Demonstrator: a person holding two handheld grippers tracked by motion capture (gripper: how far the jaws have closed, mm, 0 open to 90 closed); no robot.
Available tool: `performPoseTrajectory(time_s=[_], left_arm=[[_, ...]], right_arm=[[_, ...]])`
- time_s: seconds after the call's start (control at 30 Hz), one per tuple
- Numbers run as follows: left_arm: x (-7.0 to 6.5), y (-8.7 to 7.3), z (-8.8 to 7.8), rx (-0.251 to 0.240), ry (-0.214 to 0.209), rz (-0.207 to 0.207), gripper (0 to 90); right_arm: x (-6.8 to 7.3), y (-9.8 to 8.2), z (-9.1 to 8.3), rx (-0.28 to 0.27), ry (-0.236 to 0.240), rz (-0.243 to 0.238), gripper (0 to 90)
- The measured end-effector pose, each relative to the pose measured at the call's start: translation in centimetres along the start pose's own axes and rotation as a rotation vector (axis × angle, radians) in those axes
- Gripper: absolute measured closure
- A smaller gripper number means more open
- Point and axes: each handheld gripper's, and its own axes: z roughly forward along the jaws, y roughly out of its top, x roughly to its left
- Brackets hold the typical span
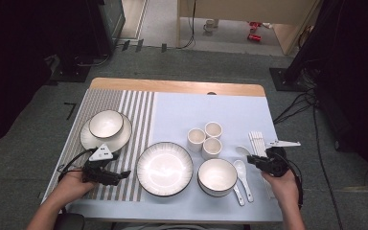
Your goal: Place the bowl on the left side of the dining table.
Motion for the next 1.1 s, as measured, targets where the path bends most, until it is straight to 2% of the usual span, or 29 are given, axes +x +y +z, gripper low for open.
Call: performPoseTrajectory(time_s=[0.13,0.33,0.4,0.47,0.6,0.73,0.8,0.93,1.1], left_arm=[[0.0,0.3,-0.4,-0.019,-0.007,0.04,17.1],[-0.1,0.8,-0.8,-0.016,-0.062,0.094,17.2],[-0.2,1.0,-0.8,-0.016,-0.067,0.089,18.8],[-0.1,1.3,-0.8,-0.011,-0.07,0.07,25.2],[0.1,1.7,-0.8,-0.024,-0.088,0.041,24.7],[0.2,2.3,-0.9,-0.031,-0.097,0.054,23.6],[0.3,2.6,-1.0,-0.044,-0.085,0.059,24.2],[0.7,3.1,-1.4,-0.073,-0.095,0.039,26.6],[1.1,3.6,-1.5,-0.063,-0.118,0.027,30.7]], right_arm=[[-0.1,0.3,-0.3,0.007,0.008,-0.005,83.0],[0.0,0.6,-0.5,0.007,0.039,-0.007,83.0],[0.2,0.7,-0.4,0.013,0.043,-0.015,83.0],[0.3,0.8,-0.5,0.014,0.049,-0.017,83.0],[0.5,1.3,-0.7,0.01,0.054,-0.03,83.0],[0.7,1.8,-0.9,0.01,0.067,-0.041,83.0],[0.8,2.1,-1.0,0.013,0.072,-0.05,83.0],[0.9,2.4,-1.0,0.014,0.085,-0.06,83.0],[1.1,2.9,-1.0,0.026,0.104,-0.077,83.0]])
